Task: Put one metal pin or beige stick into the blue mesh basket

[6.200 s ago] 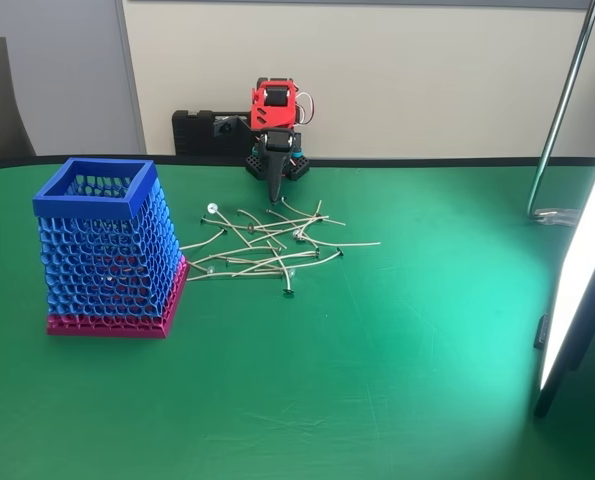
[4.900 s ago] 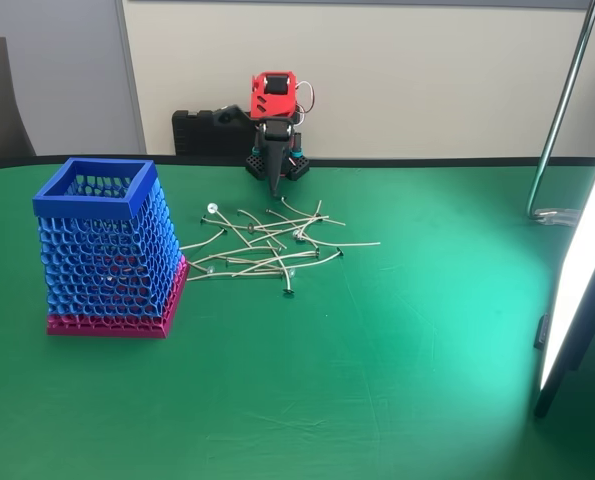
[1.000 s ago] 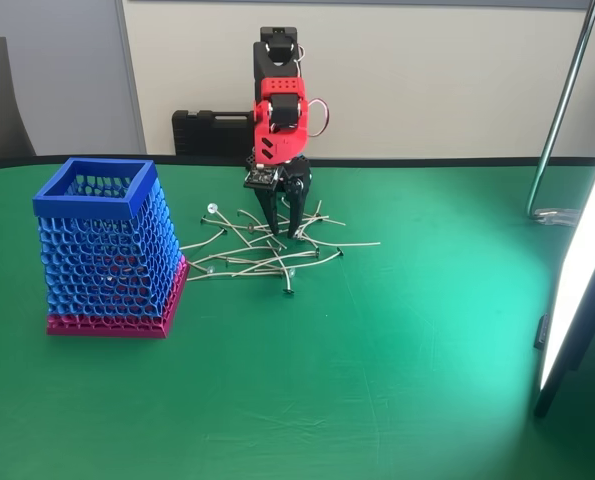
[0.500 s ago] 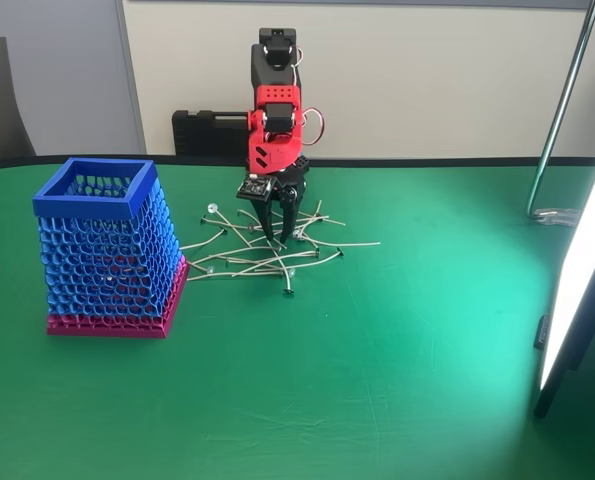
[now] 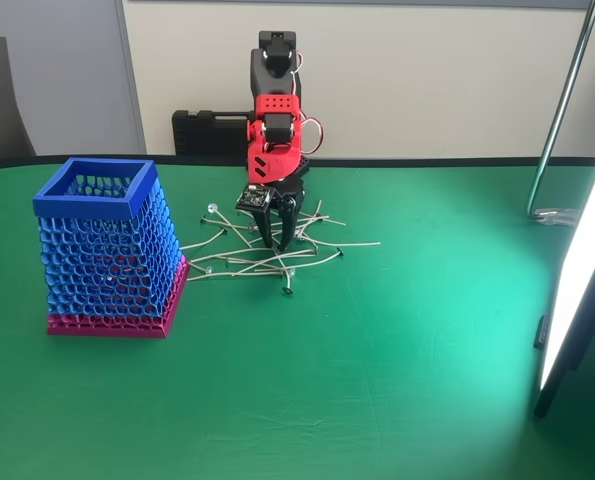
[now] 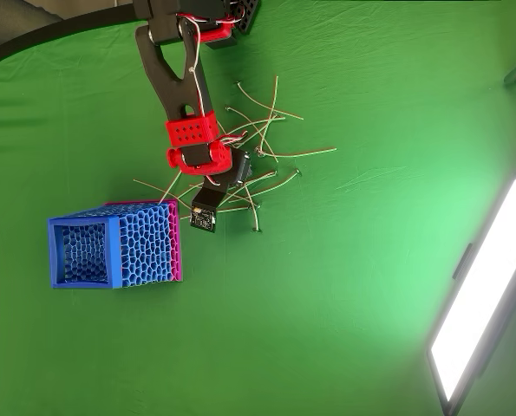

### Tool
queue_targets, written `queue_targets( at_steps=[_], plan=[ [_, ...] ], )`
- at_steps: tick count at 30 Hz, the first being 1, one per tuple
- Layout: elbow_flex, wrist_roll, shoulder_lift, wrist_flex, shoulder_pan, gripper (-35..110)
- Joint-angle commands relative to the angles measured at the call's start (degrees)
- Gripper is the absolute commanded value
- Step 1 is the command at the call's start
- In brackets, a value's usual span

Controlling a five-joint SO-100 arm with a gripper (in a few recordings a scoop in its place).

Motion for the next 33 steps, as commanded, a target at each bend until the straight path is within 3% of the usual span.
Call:
queue_targets(
  at_steps=[1, 33],
  plan=[
    [-2.20, 0.44, 0.70, -0.44, -0.44, 14],
    [-2.11, 1.49, 3.08, -0.44, -0.26, 1]
  ],
)
